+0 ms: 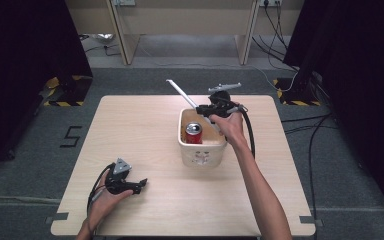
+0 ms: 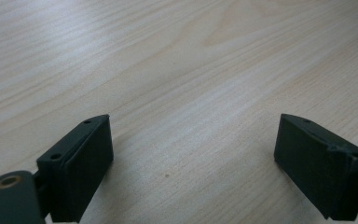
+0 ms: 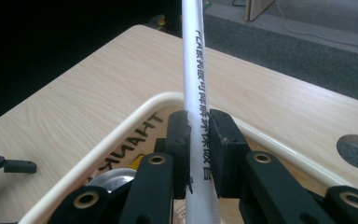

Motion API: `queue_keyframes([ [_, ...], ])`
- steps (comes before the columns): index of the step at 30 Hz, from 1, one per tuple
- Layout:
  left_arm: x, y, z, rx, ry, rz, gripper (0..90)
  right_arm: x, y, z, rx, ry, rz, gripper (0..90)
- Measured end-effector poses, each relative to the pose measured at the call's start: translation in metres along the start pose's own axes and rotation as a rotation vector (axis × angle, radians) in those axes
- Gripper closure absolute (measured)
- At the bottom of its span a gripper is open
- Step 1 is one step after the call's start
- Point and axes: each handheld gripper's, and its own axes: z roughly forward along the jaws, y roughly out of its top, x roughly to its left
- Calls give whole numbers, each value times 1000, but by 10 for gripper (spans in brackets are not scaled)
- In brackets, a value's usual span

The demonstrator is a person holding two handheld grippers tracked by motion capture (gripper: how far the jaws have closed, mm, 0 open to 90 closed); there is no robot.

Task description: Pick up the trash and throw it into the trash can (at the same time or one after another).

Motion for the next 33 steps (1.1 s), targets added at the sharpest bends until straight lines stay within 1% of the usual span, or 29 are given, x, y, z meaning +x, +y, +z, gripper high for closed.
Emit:
queue_keyframes([
  [6, 0, 0, 0, 3, 1, 0, 108, -4, -3, 1, 16, -7, 14, 788],
  [9, 0, 0, 0, 3, 0, 0, 108, -4, -6, 1, 37, -7, 7, 788],
  [12, 0, 0, 0, 2, 0, 0, 108, -4, -10, 3, 47, -7, 4, 788],
  [16, 0, 0, 0, 1, 0, 0, 108, -2, -10, 3, 56, 0, -5, 788],
  [17, 0, 0, 0, 2, 0, 0, 108, -1, -10, 5, 73, -3, -16, 787],
  [18, 0, 0, 0, 2, 0, 0, 108, -1, -10, 5, 73, -3, -16, 787],
  [19, 0, 0, 0, 2, 1, 0, 108, -1, -11, 6, 87, -5, -24, 785],
  [22, 0, 0, 0, 0, 0, 0, 108, 0, -13, 7, 106, -10, -26, 778],
  [24, 0, 0, 0, 1, 0, 0, 108, 1, -13, 7, 116, -9, -27, 751],
  [28, 0, 0, 0, 1, 0, 0, 108, 2, -12, 3, 99, -25, -21, 630],
  [30, 0, 0, 0, 1, 1, 0, 108, 2, -11, 0, 96, -36, -29, 594],
  [33, 0, 0, 0, 4, 1, 1, 108, 1, -10, -6, 78, -57, -29, 546],
])
